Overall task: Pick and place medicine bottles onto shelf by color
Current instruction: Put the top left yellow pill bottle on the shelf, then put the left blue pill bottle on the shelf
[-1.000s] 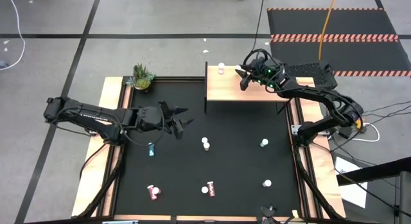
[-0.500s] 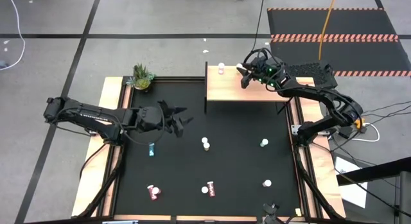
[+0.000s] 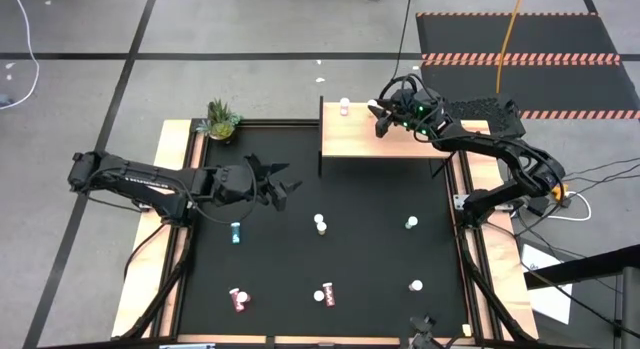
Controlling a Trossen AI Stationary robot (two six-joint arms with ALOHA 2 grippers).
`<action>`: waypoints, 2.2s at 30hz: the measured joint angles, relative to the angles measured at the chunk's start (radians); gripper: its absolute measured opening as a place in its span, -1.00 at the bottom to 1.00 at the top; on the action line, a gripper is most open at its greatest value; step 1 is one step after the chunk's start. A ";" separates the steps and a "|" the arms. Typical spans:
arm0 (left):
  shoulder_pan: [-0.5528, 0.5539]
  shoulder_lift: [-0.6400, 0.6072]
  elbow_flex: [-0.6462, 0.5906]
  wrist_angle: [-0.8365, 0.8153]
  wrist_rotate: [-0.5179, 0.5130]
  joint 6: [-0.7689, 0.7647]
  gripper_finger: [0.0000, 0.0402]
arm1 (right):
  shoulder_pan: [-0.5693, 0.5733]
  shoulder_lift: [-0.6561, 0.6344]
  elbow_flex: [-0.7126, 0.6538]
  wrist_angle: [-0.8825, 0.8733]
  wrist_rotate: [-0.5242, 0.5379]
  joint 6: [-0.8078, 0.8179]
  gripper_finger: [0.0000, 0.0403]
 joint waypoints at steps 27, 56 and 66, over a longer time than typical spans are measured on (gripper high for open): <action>-0.030 -0.134 0.000 -0.463 0.076 -0.458 0.47 | 0.211 -0.538 0.000 -0.372 0.248 0.051 0.06; -0.412 0.115 -0.139 -0.917 0.294 -1.541 0.59 | 0.652 -0.494 0.001 -0.509 0.503 0.296 0.04; -0.425 0.174 -0.231 -0.721 0.345 -1.561 0.15 | 0.693 -0.494 0.001 -0.509 0.524 0.299 0.04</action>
